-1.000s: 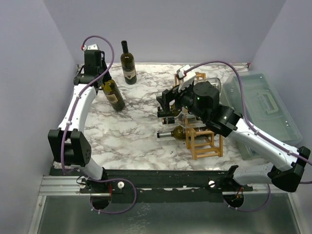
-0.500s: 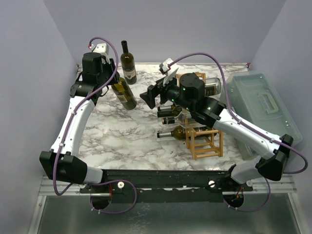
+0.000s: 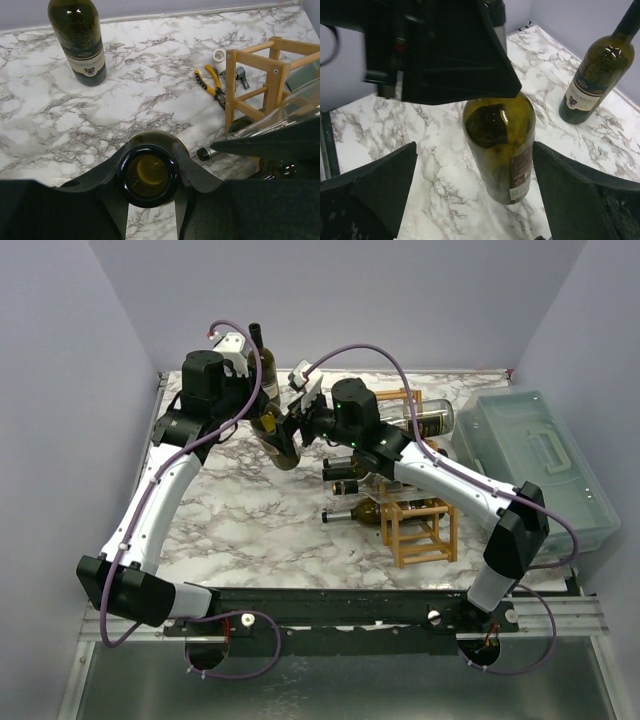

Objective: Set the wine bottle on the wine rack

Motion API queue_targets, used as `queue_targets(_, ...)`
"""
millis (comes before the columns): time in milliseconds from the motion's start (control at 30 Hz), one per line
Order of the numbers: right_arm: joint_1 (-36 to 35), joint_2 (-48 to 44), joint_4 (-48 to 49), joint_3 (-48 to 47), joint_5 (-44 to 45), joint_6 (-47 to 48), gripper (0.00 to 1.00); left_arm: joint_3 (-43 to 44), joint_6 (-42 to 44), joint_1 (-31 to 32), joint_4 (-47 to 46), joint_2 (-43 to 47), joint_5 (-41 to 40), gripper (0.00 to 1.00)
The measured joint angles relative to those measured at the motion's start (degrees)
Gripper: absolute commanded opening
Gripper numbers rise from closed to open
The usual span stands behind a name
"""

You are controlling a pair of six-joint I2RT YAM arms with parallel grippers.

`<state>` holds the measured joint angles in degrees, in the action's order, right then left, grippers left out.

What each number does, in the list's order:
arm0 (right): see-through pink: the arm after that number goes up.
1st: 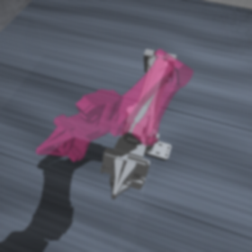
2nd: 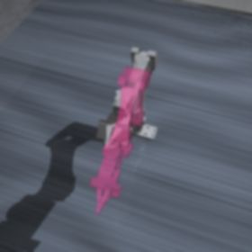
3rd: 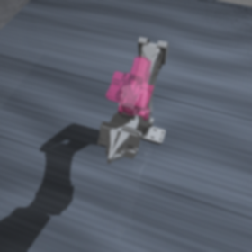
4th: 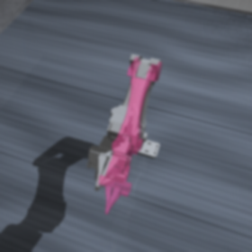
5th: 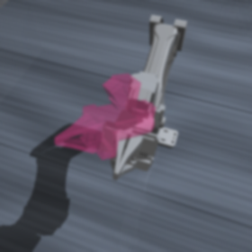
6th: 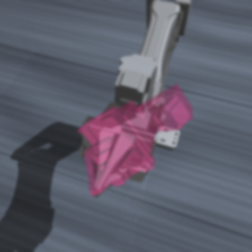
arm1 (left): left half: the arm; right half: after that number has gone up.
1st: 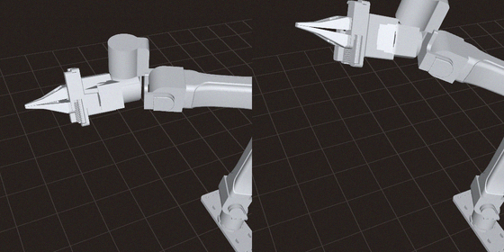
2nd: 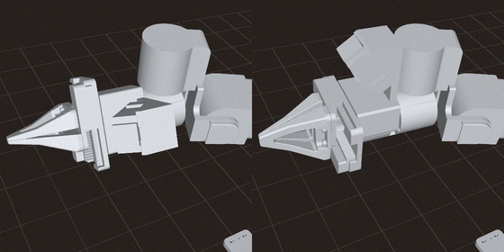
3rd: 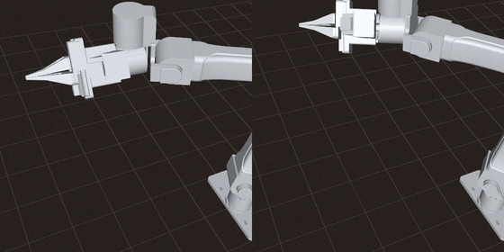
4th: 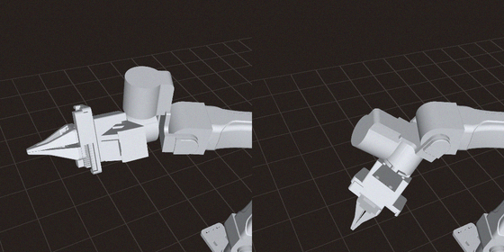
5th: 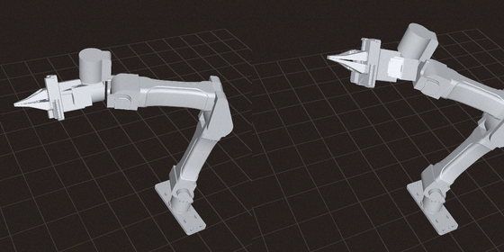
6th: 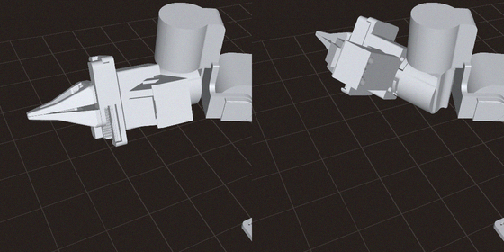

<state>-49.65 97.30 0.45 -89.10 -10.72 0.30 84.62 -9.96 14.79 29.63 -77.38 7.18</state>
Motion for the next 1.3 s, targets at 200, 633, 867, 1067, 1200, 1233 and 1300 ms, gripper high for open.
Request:
queue_targets(200,1.6,4.3,1.1,-1.4,-4.6,5.8,1.0,0.0,0.4,0.4,0.0,1.9,0.5,0.0)
queue_targets(633,1.6,9.5,12.0,-1.4,-7.6,10.6,1.0,0.0,0.4,1.2,0.2,3.3,1.8,0.0)
queue_targets(867,1.6,11.8,13.6,-1.5,-7.8,12.4,0.95,0.0,0.4,1.5,0.2,3.6,2.3,0.0)
queue_targets(1067,1.7,12.7,14.4,-1.5,-7.1,13.6,0.22,0.0,0.4,1.5,0.5,3.9,2.5,0.36)
queue_targets(1200,1.6,12.8,14.7,-1.6,-6.4,14.7,0.01,0.1,0.8,1.5,0.3,4.1,2.4,0.8)
queue_targets(1233,1.6,13.0,14.6,-1.9,-6.1,15.1,0.0,0.3,0.3,1.5,-0.1,4.2,2.5,0.85)
queue_targets(1300,1.7,14.3,14.1,-3.5,-5.2,16.1,0.01,0.9,0.2,1.0,-0.3,4.6,0.3,0.94)
